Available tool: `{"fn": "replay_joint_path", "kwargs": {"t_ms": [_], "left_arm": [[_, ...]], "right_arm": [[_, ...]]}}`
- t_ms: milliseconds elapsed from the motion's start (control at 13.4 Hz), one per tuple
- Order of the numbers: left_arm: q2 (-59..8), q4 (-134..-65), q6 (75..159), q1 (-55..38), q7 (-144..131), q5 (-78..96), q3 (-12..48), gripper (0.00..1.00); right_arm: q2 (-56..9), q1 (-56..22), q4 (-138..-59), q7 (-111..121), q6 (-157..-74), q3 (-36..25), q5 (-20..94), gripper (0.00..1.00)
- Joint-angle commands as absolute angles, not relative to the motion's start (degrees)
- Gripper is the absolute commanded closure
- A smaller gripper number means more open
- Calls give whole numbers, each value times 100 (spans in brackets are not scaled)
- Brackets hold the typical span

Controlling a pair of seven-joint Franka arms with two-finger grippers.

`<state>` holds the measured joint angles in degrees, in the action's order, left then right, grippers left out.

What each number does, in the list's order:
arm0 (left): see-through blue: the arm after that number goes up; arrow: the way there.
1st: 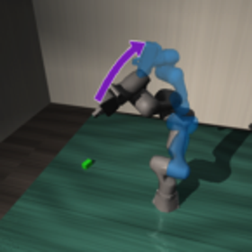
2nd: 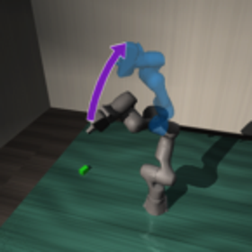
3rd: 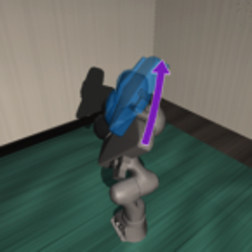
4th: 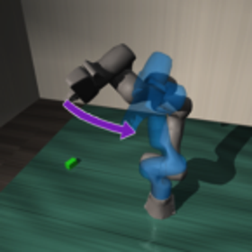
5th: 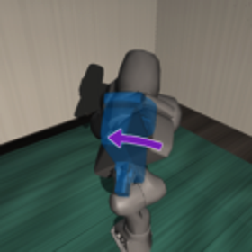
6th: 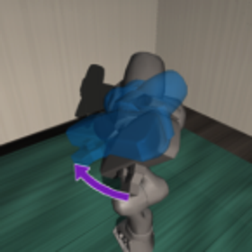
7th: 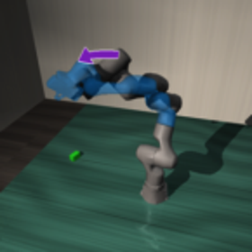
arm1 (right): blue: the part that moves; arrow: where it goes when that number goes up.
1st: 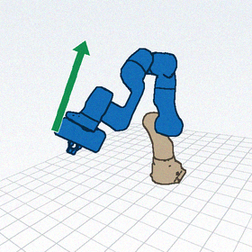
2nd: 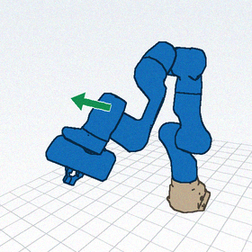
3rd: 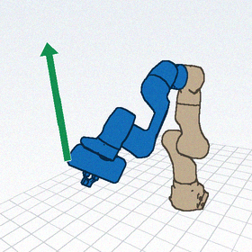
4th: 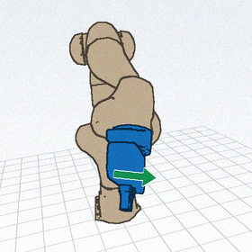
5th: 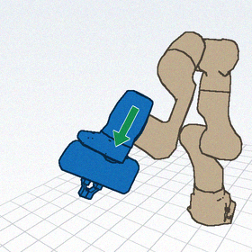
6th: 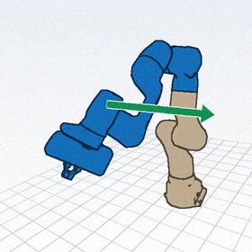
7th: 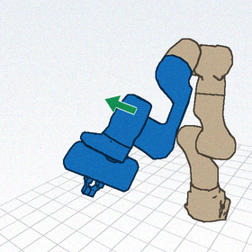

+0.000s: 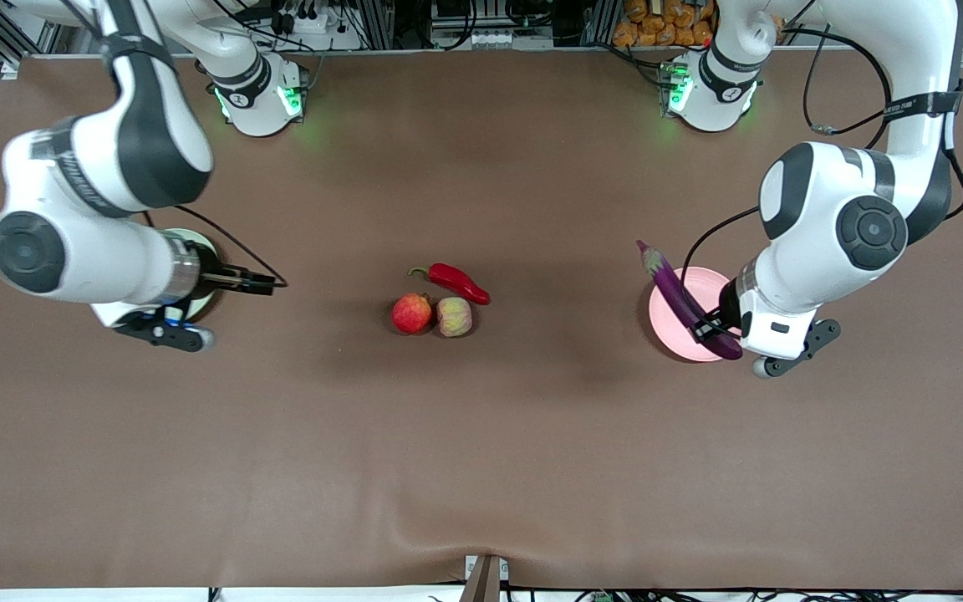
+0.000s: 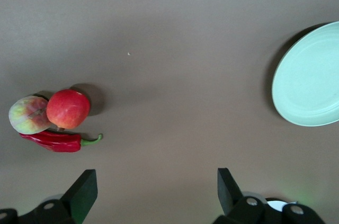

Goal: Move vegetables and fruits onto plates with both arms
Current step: 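Carry the eggplant to the pink plate while the right gripper reaches the apple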

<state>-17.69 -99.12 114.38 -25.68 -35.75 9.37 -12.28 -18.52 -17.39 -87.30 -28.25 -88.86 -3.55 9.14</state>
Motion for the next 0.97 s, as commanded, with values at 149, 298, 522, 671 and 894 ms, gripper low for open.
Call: {"fn": "replay_joint_path", "kwargs": {"t_ms": [149,298,522,671,894], "left_arm": [[-1713,-10037,11022,-2233,-1700,264,-1195,100],[-1915,-10037,11021,-2110,-944,-16,-1204,100],[-2406,-10020,11030,-2179,-466,-736,-1187,100],[-2653,-10054,11022,-2250,-466,-1062,-1108,100],[-2707,-10414,11144,-2259,-466,-1090,-1081,100]], "right_arm": [[-1784,-1854,-8851,-3085,-8991,-378,993,0],[-1784,-1924,-8877,-3094,-9052,-378,993,0],[-1784,-2073,-9035,-3417,-9290,-369,993,0],[-1784,-2127,-9035,-3498,-9351,-369,993,0],[-2100,-2513,-9044,-4319,-9771,-369,1107,0]]}}
